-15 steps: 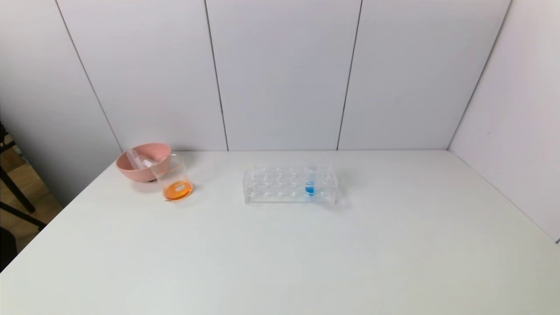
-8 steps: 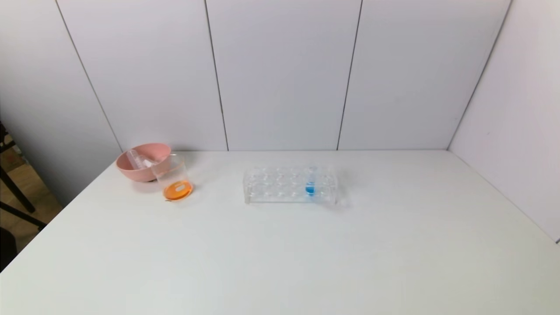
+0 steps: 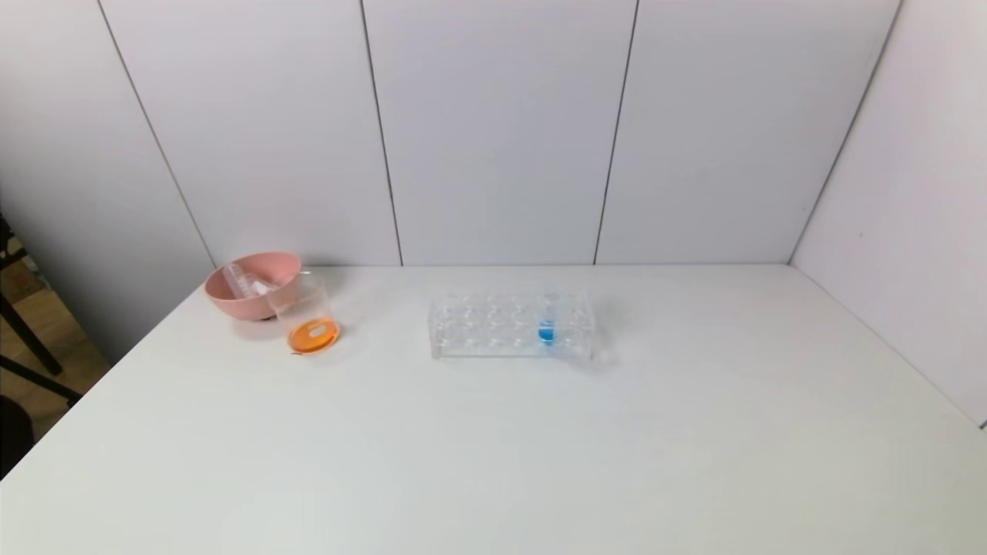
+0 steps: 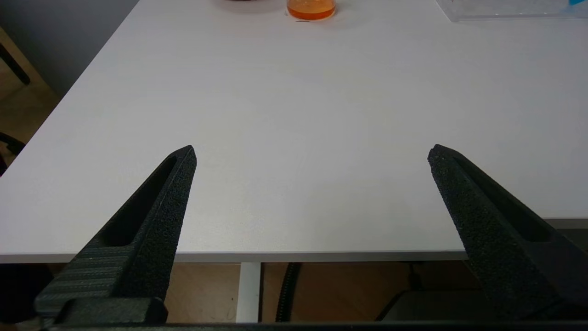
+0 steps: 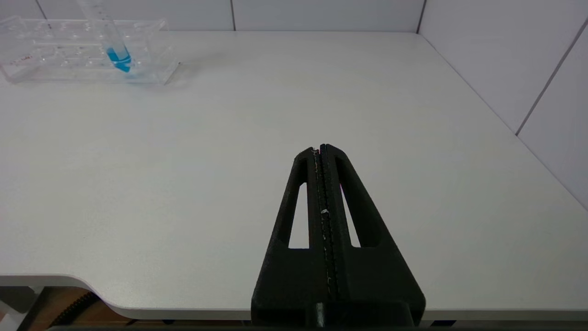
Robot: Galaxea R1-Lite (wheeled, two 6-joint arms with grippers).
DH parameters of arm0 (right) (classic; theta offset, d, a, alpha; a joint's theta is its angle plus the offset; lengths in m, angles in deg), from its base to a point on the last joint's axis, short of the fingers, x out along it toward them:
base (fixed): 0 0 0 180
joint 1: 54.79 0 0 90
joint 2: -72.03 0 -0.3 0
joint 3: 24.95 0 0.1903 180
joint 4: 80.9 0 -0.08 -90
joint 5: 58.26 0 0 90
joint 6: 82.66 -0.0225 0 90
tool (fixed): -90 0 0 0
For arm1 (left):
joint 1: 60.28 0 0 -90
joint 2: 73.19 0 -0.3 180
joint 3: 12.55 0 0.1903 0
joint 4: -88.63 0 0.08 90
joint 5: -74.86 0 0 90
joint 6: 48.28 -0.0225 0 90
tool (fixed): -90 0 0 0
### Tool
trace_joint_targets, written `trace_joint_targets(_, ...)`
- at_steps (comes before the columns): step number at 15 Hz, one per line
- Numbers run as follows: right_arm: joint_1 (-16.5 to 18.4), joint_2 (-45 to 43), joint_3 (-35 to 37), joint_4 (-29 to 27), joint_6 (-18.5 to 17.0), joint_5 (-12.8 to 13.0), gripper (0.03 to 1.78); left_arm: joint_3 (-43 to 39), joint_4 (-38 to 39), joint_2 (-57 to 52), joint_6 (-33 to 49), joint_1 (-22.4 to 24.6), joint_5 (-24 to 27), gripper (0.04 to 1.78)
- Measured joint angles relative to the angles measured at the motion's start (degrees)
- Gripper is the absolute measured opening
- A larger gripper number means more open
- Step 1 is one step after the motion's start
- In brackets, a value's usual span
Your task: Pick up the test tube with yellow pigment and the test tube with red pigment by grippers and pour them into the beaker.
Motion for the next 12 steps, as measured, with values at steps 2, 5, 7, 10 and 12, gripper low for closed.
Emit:
trace_joint_targets(2,0.0,0.0,0.0,0.0,0.0,0.0,0.11,0.0,0.0,0.0,0.0,0.0,0.0,1.76)
trace_joint_targets(5,0.0,0.0,0.0,0.0,0.1,0.0,0.11,0.0,0.0,0.0,0.0,0.0,0.0,1.76)
trace_joint_targets(7,0.0,0.0,0.0,0.0,0.0,0.0,0.11,-0.2,0.0,0.0,0.0,0.0,0.0,1.76)
trace_joint_targets(10,0.0,0.0,0.0,0.0,0.0,0.0,0.11,0.0,0.0,0.0,0.0,0.0,0.0,1.76)
trace_joint_targets(12,0.0,0.0,0.0,0.0,0.0,0.0,0.11,0.0,-0.1,0.0,0.0,0.0,0.0,1.76)
